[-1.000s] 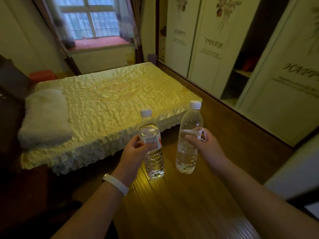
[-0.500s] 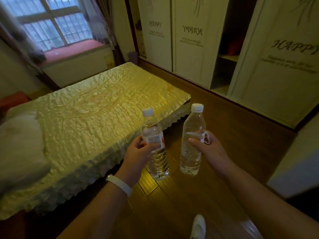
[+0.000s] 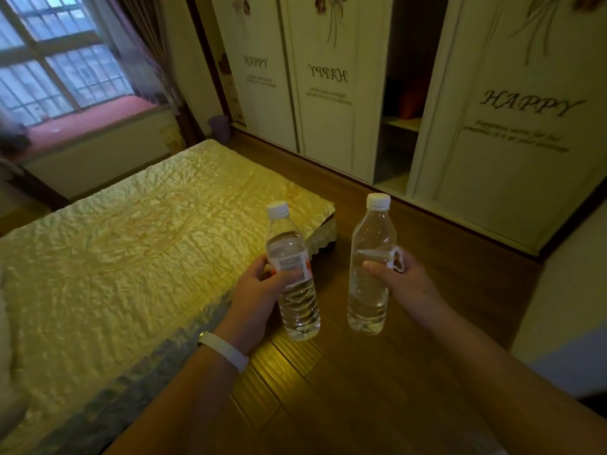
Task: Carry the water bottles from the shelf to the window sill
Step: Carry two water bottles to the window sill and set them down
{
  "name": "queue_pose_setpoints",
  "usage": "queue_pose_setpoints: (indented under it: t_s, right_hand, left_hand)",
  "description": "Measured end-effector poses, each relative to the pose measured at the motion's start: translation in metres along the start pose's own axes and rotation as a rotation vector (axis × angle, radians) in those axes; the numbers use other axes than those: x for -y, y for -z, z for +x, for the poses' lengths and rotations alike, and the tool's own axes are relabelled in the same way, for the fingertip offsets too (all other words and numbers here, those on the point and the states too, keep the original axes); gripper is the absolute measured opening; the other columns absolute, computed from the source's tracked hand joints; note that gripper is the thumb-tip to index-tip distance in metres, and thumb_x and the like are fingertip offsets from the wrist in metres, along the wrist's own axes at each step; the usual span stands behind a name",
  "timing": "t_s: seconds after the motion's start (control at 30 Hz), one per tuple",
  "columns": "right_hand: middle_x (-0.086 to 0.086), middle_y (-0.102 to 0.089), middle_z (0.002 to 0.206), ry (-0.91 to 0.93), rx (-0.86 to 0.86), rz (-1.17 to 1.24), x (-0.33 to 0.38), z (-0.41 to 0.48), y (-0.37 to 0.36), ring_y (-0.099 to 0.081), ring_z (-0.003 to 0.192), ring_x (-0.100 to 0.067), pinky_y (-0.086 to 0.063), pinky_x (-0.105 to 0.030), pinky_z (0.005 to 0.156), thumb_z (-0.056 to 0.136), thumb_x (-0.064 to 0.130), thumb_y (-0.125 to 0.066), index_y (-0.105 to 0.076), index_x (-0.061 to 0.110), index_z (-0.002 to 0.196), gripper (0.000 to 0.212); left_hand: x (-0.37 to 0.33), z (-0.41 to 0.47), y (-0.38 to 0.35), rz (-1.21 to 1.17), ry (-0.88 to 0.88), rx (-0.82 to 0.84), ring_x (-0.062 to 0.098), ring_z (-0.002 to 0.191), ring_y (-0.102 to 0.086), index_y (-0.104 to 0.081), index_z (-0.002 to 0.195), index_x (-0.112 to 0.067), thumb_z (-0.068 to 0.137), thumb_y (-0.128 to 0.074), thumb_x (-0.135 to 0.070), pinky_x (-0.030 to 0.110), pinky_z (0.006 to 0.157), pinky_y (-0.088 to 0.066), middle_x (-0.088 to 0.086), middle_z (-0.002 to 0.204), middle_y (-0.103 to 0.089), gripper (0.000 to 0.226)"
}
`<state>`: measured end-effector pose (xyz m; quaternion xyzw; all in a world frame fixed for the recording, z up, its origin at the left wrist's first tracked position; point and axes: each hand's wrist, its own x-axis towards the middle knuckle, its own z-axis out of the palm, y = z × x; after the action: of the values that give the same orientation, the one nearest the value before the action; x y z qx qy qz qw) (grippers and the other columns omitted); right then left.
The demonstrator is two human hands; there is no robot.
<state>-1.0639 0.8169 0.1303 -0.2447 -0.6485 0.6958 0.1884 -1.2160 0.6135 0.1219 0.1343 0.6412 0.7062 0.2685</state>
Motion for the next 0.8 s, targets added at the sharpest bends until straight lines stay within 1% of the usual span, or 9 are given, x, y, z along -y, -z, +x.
queue_pose_setpoints:
  t_s: [0.1,0.23,0.33,0.43,0.47,0.53,0.63,0.7,0.8]
  right_hand:
    - [0.011,-0.076,0.099,-0.031,-0.003,-0.022,-0.009,0.030,0.002,-0.073,0.089,-0.007,-0.055,-0.017,0.062,0.085,0.025,-0.073,-0.066,0.033,0.106,0.023]
    - [0.016,-0.075,0.097,-0.088,-0.055,-0.040,-0.018,0.081,-0.007,-0.072,0.088,-0.005,-0.054,-0.015,0.059,0.082,0.032,-0.075,-0.066,0.038,0.104,0.025]
    - [0.011,-0.075,0.102,-0.110,-0.116,-0.065,-0.019,0.124,-0.018,-0.071,0.095,-0.009,-0.058,-0.027,0.072,0.080,0.035,-0.077,-0.065,0.039,0.104,0.027]
    - [0.005,-0.071,0.115,-0.116,-0.183,-0.084,-0.011,0.168,-0.030,-0.068,0.106,-0.017,-0.056,-0.042,0.089,0.079,0.038,-0.077,-0.062,0.032,0.118,0.043]
    - [0.004,-0.070,0.117,-0.116,-0.199,-0.083,-0.008,0.182,-0.035,-0.067,0.108,-0.017,-0.055,-0.043,0.090,0.078,0.039,-0.077,-0.061,0.030,0.121,0.046]
    - [0.005,-0.071,0.116,-0.104,-0.224,-0.088,0.001,0.209,-0.042,-0.068,0.105,-0.016,-0.057,-0.039,0.086,0.078,0.039,-0.077,-0.061,0.030,0.121,0.047]
    - [0.008,-0.073,0.110,-0.063,-0.264,-0.090,0.017,0.246,-0.051,-0.070,0.102,-0.013,-0.056,-0.031,0.078,0.071,0.046,-0.079,-0.064,0.032,0.117,0.051]
    - [0.008,-0.073,0.111,-0.054,-0.279,-0.071,0.025,0.268,-0.054,-0.069,0.104,-0.015,-0.056,-0.037,0.084,0.063,0.053,-0.079,-0.064,0.033,0.117,0.060]
    - [0.005,-0.072,0.115,-0.040,-0.295,-0.046,0.030,0.301,-0.054,-0.067,0.110,-0.018,-0.053,-0.048,0.095,0.060,0.053,-0.080,-0.063,0.032,0.120,0.066]
  left_hand:
    - [0.005,0.039,0.001,-0.006,0.033,0.020,0.035,0.092,-0.074,-0.072,0.109,-0.020,0.061,-0.085,-0.027,0.038,0.071,-0.056,0.016,0.104,-0.075,0.050]
    - [0.010,0.101,0.007,-0.032,0.078,0.054,0.032,0.087,-0.073,-0.073,0.107,-0.020,0.060,-0.086,-0.027,0.039,0.070,-0.056,0.014,0.101,-0.076,0.049]
    - [0.007,0.155,0.012,-0.048,0.097,0.114,0.031,0.087,-0.073,-0.074,0.105,-0.020,0.060,-0.086,-0.024,0.038,0.070,-0.056,0.013,0.099,-0.076,0.047]
    - [-0.006,0.210,0.018,-0.058,0.096,0.180,0.031,0.089,-0.074,-0.074,0.106,-0.019,0.063,-0.085,-0.022,0.038,0.072,-0.058,0.012,0.101,-0.076,0.045]
    - [-0.013,0.228,0.020,-0.046,0.085,0.202,0.028,0.088,-0.074,-0.074,0.106,-0.021,0.063,-0.084,-0.023,0.034,0.069,-0.058,0.011,0.100,-0.077,0.044]
    - [-0.027,0.261,0.023,-0.022,0.064,0.242,0.023,0.085,-0.075,-0.075,0.104,-0.023,0.063,-0.083,-0.024,0.026,0.065,-0.057,0.008,0.099,-0.078,0.042]
    - [-0.049,0.303,0.025,-0.033,0.049,0.283,0.019,0.078,-0.075,-0.076,0.098,-0.026,0.065,-0.082,-0.020,0.023,0.059,-0.056,0.005,0.093,-0.078,0.034]
    - [-0.060,0.328,0.026,-0.039,0.035,0.302,0.018,0.076,-0.075,-0.077,0.097,-0.025,0.069,-0.079,-0.014,0.023,0.058,-0.056,0.004,0.091,-0.078,0.029]
    - [-0.071,0.365,0.023,-0.002,0.001,0.317,0.017,0.079,-0.075,-0.076,0.096,-0.028,0.067,-0.080,-0.020,0.023,0.061,-0.056,0.002,0.092,-0.078,0.030]
